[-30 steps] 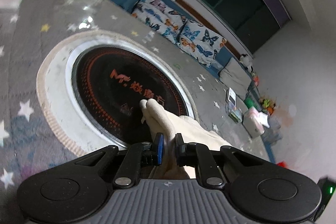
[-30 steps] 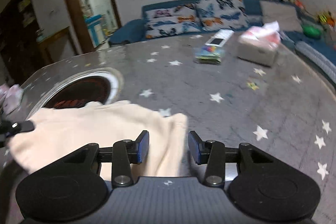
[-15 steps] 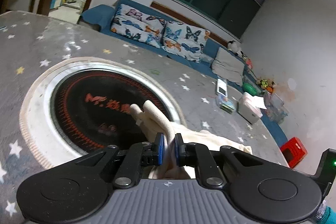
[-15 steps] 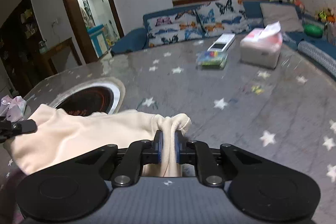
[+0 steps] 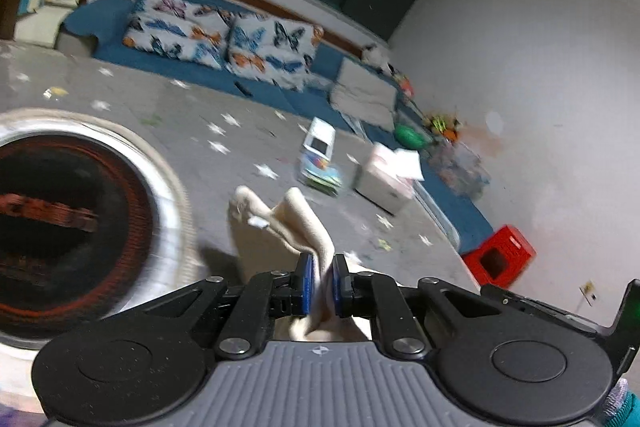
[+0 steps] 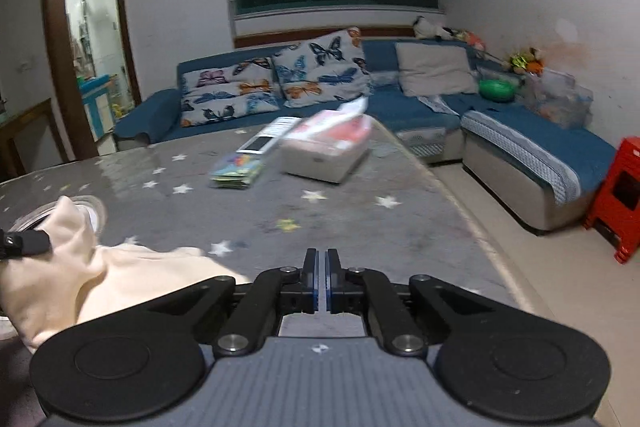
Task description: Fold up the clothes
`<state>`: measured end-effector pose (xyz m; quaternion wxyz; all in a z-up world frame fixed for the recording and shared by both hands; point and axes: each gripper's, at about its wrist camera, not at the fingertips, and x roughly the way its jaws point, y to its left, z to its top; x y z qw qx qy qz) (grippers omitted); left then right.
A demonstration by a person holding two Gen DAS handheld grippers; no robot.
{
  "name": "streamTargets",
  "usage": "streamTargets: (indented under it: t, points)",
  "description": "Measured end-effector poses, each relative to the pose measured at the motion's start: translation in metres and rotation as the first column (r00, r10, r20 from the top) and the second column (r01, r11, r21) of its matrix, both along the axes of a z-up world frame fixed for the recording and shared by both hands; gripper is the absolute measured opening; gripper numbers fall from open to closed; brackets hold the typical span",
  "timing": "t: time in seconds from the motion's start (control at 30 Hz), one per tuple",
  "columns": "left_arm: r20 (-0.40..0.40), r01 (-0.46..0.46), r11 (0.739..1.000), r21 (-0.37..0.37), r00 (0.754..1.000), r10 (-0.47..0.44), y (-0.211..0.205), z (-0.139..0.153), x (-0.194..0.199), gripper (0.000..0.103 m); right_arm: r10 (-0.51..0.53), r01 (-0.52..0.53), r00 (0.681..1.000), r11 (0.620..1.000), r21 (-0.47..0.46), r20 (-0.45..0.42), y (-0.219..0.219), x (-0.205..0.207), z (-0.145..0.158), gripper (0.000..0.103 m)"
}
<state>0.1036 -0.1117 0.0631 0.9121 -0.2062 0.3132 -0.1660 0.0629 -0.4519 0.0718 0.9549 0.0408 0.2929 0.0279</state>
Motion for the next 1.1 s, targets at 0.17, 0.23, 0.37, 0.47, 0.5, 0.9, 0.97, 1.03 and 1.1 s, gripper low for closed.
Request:
streamTargets:
  t: [0.17, 0.23, 0.37, 0.47, 0.5, 0.9, 0.97, 1.03, 1.1]
  points:
    - [0.009, 0.004, 0.999, 0.045, 1.0, -0.004, -0.003, -0.001, -0.001, 0.011, 0.005, -0.003, 0.999, 0.998, 0.056, -0.039, -0.015, -0.003, -0.013, 0.008]
    - [0.005, -0.011, 0.998, 0.054, 1.0, 0.011, 0.003, -0.002, -0.003, 0.011, 0.031, -0.025, 0.998, 0.995, 0.099, -0.06, -0.01, 0.003, -0.022, 0.011]
    - [-0.003, -0.042, 0.997, 0.072, 0.999, 0.042, 0.016, -0.004, -0.006, 0.011, 0.078, -0.063, 0.994, 0.982, 0.178, -0.079, 0.007, 0.016, -0.038, 0.037]
    - [-0.01, -0.062, 0.995, 0.083, 0.998, 0.063, 0.025, -0.006, -0.008, 0.011, 0.095, -0.073, 0.99, 0.976, 0.203, -0.101, 0.019, 0.026, -0.048, 0.038]
    - [-0.014, -0.066, 0.994, 0.084, 0.998, 0.067, 0.028, -0.008, -0.008, 0.011, 0.097, -0.073, 0.99, 0.976, 0.204, -0.107, 0.023, 0.028, -0.051, 0.037]
    - [-0.016, -0.021, 0.998, 0.063, 1.0, 0.022, 0.013, -0.003, -0.006, 0.011, 0.069, -0.064, 0.997, 0.99, 0.123, -0.039, 0.021, 0.011, -0.039, 0.01]
    - [-0.015, 0.006, 0.998, 0.055, 1.0, -0.006, -0.001, -0.001, -0.003, 0.011, 0.04, -0.038, 0.999, 0.995, 0.087, -0.016, 0.012, 0.008, -0.03, 0.01]
    - [-0.016, 0.035, 0.998, 0.046, 0.999, -0.034, -0.015, 0.0, 0.0, 0.011, 0.012, -0.012, 1.0, 0.998, 0.061, 0.0, 0.002, 0.006, -0.022, 0.01]
    - [-0.017, 0.06, 0.997, 0.04, 0.998, -0.059, -0.031, -0.002, 0.004, 0.011, -0.034, 0.033, 0.999, 0.999, 0.021, 0.017, -0.013, 0.004, -0.015, 0.01]
